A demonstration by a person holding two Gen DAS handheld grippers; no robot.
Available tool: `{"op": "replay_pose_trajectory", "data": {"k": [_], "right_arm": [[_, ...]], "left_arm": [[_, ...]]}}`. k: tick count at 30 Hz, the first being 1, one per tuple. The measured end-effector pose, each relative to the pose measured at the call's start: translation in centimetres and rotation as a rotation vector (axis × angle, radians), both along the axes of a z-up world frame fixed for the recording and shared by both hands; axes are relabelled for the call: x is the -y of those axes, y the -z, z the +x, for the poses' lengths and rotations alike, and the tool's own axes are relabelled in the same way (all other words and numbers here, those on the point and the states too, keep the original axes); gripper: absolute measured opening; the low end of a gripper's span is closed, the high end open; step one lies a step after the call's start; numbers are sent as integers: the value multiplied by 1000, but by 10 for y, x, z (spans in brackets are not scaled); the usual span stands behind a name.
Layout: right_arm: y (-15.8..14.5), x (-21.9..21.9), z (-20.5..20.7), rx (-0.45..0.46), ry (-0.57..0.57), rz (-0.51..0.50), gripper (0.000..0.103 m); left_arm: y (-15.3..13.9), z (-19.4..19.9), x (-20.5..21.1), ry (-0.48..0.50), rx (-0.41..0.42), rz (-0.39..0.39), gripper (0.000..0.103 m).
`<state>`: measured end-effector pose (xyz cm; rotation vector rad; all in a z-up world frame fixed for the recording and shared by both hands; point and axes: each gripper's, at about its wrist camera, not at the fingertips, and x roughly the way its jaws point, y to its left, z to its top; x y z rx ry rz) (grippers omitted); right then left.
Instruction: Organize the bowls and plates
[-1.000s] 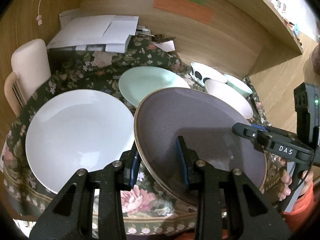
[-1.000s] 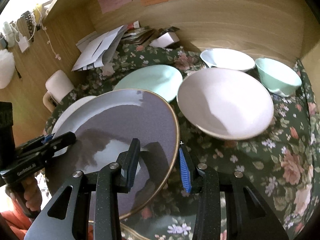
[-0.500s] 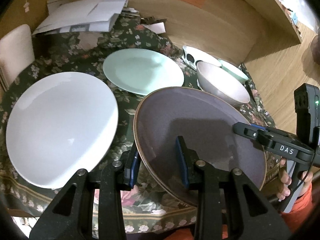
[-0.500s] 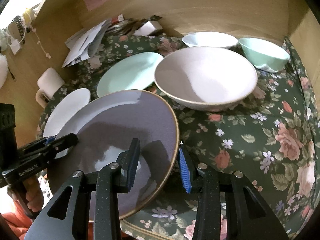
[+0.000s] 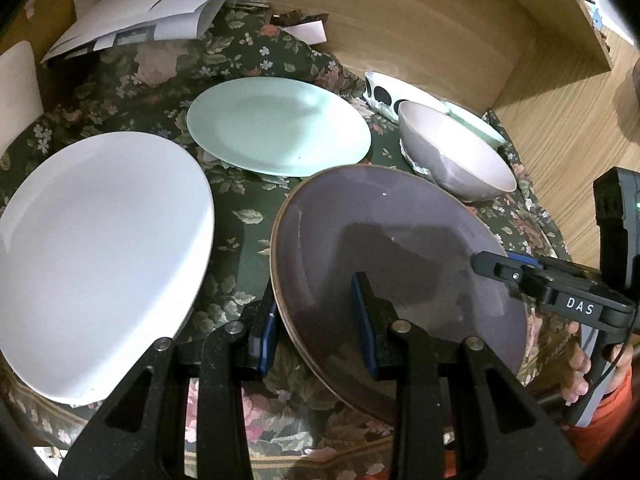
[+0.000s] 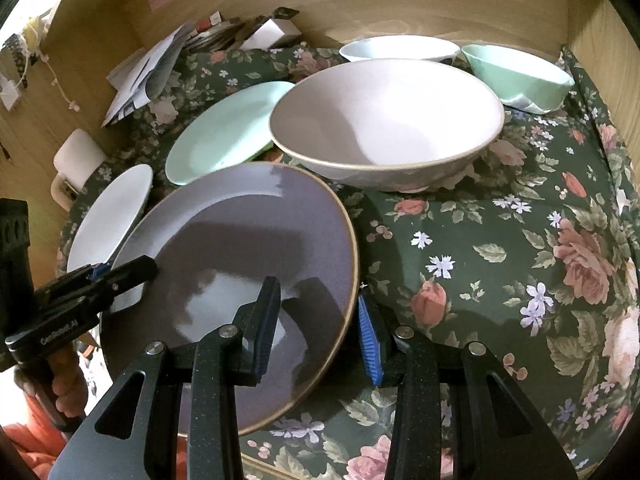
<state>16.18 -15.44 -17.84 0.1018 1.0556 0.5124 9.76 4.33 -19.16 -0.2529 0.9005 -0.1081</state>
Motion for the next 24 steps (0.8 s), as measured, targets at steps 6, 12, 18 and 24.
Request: {"op": "replay_pose_trajectory", "data": {"k": [6,12,18,24], "right_arm": [[2,0,2,-2,3,-6,34],[0,-1,1,7,-2,-31,34],[-9,0,-1,38,2,-56,38],[-37,-6,-8,129,-5,-50,55]], "left_arm": [[3,3,1,6,0,2,33],[4,3,-1,8,-6,5,33],[-4,-5,-7,-11,24,33,42],[-26,-17,-18,-49,86,53,52]]}}
